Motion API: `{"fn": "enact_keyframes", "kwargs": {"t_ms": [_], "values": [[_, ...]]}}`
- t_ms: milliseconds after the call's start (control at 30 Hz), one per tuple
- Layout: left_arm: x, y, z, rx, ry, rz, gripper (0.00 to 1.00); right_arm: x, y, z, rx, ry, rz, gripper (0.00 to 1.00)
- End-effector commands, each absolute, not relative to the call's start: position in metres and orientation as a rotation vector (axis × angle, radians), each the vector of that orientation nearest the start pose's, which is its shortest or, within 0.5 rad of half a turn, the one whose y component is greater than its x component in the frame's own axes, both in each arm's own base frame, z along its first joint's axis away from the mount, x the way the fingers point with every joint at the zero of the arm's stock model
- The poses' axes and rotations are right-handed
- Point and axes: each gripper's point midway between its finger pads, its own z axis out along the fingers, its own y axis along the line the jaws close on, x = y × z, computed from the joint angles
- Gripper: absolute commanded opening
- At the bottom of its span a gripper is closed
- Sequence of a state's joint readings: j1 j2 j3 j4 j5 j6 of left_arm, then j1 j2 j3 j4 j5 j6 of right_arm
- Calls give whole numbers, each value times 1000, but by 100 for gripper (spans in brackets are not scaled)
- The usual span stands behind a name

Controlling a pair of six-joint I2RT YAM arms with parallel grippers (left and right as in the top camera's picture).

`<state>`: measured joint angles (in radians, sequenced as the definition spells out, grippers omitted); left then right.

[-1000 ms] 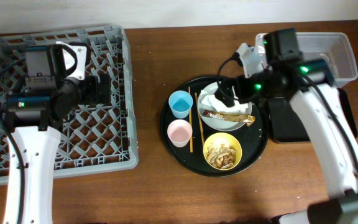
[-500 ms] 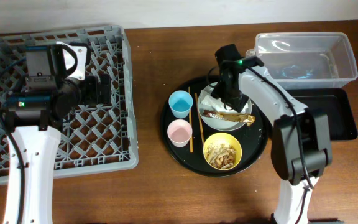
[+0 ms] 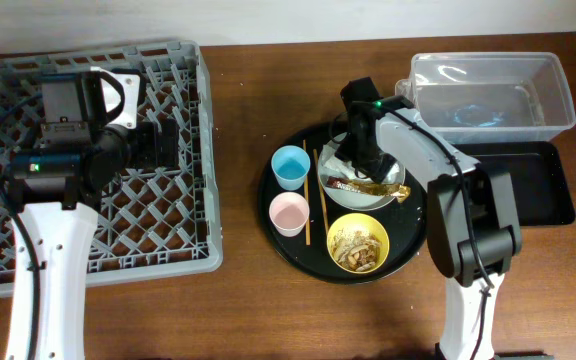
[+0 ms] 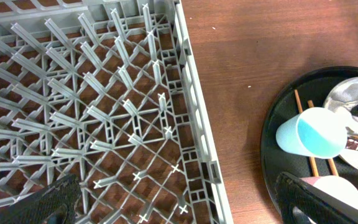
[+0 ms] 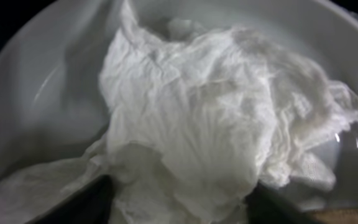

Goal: Sort waste into correct bins and load items into the dishwasher rack
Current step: 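Lower the right gripper onto the white tissue on the grey plate and grasp, then carry the tissue with the right gripper into the clear plastic bin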

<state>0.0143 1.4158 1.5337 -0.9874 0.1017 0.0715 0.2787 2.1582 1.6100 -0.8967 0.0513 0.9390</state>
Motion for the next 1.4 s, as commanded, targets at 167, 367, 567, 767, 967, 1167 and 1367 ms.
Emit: {"fn": "enact_keyframes", "kwargs": {"t_ms": [167,367,567,767,967,1167,1367], "values": [[377,-13,281,132,2420,-87,99,418,123,3,880,2918,76,4],[377,-13,281,132,2420,-87,99,430,149,95,437,2919,342,4],[377,-13,281,132,2420,-87,99,461,88,242,471,2542,303,4],[377,-13,281,132,2420,-87,99,477,-28,250,744,2377,3,4],[377,-13,281,132,2420,-87,99,519,-94,174,903,2373,-77,51],[377,-13,281,132,2420,-87,99,520,-82,178,784,2433,14,99],[377,-13,281,132,2420,-87,99,469,-12,286,445,2443,416,99]]}}
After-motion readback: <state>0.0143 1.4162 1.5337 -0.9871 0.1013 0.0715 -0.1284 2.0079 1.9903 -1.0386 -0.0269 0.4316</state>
